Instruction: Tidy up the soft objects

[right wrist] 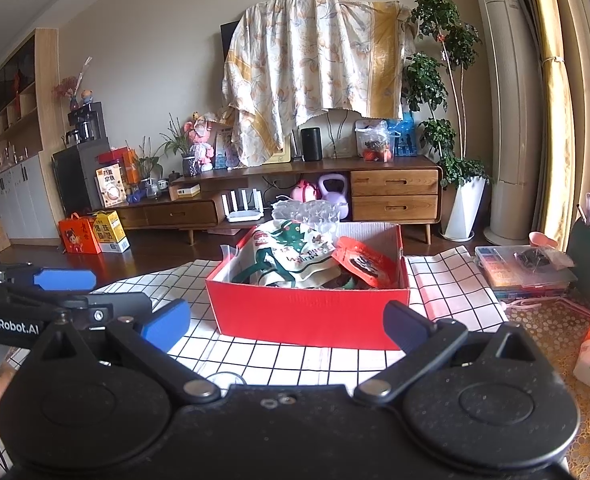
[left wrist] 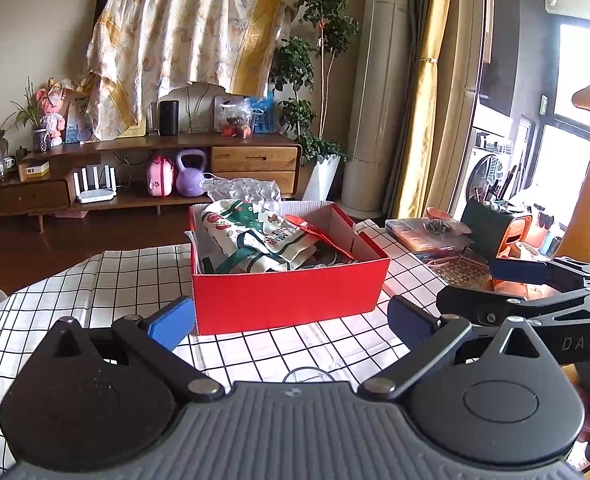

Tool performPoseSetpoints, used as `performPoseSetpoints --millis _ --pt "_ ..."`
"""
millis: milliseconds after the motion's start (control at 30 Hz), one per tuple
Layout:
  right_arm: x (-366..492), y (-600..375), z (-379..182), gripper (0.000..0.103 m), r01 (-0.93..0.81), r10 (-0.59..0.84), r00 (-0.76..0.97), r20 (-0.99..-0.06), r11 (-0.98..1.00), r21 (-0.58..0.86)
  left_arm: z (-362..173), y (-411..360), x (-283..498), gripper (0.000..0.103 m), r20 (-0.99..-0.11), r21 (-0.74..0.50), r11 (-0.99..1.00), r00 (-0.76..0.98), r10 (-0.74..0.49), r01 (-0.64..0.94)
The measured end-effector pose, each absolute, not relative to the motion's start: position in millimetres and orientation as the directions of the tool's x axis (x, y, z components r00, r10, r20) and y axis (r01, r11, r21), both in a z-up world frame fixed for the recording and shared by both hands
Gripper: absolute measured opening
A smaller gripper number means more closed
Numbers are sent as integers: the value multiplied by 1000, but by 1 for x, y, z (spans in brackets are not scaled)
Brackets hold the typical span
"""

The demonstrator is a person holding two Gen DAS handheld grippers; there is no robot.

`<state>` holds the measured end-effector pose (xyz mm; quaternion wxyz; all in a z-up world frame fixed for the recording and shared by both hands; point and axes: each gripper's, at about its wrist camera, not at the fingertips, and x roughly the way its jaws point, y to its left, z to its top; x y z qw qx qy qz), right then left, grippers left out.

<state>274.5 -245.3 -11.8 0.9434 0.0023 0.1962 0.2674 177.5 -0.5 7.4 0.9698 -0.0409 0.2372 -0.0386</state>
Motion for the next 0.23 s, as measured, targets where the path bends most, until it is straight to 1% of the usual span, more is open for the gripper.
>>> performPoseSetpoints --millis 233 --pt "277 -247 -13 103 -509 509 775 -375 854 108 5 -1 179 103 -462 -88 995 884 -75 39"
